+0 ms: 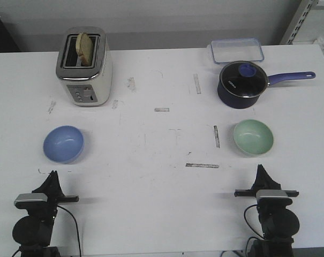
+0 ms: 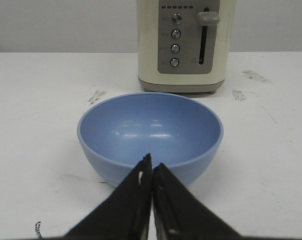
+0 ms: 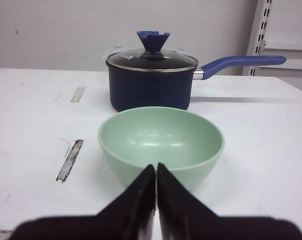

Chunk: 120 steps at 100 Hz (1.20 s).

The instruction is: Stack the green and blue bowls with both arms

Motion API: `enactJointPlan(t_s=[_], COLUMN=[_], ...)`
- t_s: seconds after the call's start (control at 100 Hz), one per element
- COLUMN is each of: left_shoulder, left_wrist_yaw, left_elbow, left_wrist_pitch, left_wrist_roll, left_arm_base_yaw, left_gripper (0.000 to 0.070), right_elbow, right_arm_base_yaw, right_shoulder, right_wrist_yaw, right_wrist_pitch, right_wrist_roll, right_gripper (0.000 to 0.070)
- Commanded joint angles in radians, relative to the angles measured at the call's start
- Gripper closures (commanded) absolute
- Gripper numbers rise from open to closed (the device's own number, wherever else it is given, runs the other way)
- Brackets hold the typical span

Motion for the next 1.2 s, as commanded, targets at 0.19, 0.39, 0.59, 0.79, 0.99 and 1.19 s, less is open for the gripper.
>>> enactJointPlan(t_s=[0.19,0.39,0.59,0.79,0.99,1.19], left_shoulder=[-0.002,-0.002,-0.002,-0.002,-0.002,-0.002], left_wrist_yaw=[0.002,0.002,0.002,0.002,0.003,0.002], left_elbow=[-0.020,-0.020,-0.020,-0.020,-0.020,-0.020], left_wrist_pitch=[0.012,0.012,0.012,0.004,0.005,0.005], left_wrist_roll=[0.005,0.005,0.004,0.004,0.001,0.001], left_arm_base_yaw=[0.000,0.000,0.000,0.000,0.000,0.000], left_gripper=[0.0697,0.0697,0.0697,0.0697,0.0697,0.0698], right_elbow=[-0.002,-0.002,-0.002,-0.002,-0.002,0.000], right_arm_base_yaw=[0.001,0.001,0.001,0.001,0.001,-0.001], right_shoulder=[0.000,0.000,0.000,0.000,0.000,0.000], right_wrist_yaw=[0.000,0.000,0.000,0.000,0.000,0.001], right_wrist_pitch=[0.011,0.011,0.011,0.012,0.011,0.115], right_wrist_roll=[0.010,0.010,0.010,0.010,0.010,0.017], right_gripper=[0.0700,0.0700,0.0700,0.0700,0.0700,0.0700])
